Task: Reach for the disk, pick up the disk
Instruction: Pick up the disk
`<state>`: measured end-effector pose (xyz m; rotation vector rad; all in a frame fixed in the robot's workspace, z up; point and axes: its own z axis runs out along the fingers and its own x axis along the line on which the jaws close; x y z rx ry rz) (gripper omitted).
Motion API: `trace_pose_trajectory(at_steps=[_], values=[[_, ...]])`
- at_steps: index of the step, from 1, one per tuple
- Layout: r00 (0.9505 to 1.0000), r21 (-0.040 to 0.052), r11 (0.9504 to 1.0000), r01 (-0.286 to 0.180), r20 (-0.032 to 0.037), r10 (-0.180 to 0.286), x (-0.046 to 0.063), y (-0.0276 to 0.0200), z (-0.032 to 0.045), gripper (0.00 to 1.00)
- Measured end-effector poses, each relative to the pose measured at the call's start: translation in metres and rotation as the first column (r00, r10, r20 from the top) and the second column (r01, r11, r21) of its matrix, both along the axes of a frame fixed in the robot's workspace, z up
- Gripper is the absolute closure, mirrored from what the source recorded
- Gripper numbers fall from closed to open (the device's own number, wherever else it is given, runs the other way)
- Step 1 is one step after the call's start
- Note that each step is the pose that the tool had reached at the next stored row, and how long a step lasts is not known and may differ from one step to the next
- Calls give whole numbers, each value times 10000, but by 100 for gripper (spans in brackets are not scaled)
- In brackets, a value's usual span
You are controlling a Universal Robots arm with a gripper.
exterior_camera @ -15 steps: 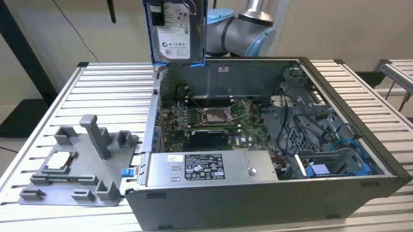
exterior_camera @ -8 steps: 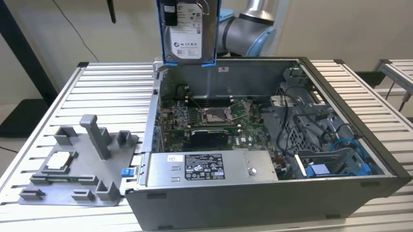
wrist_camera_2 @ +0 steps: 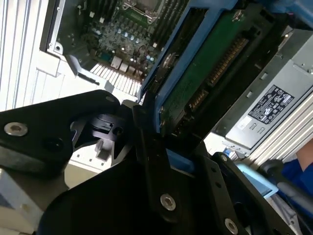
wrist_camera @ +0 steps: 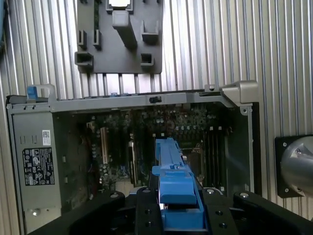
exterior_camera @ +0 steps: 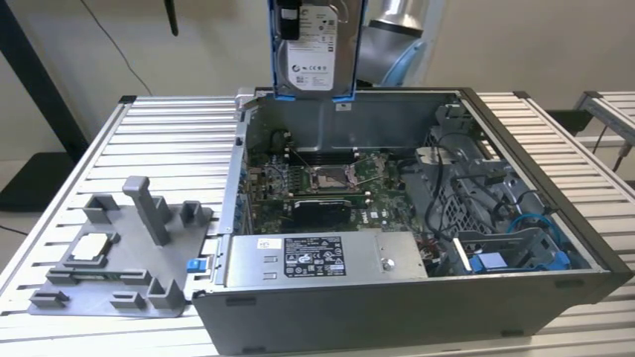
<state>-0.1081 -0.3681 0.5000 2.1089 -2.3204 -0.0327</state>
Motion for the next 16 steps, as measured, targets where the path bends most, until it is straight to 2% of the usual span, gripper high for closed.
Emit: trace_pose_trajectory(at_steps=[16], values=[[10000,-1,10000,0,0,0,548,-13,0,100]])
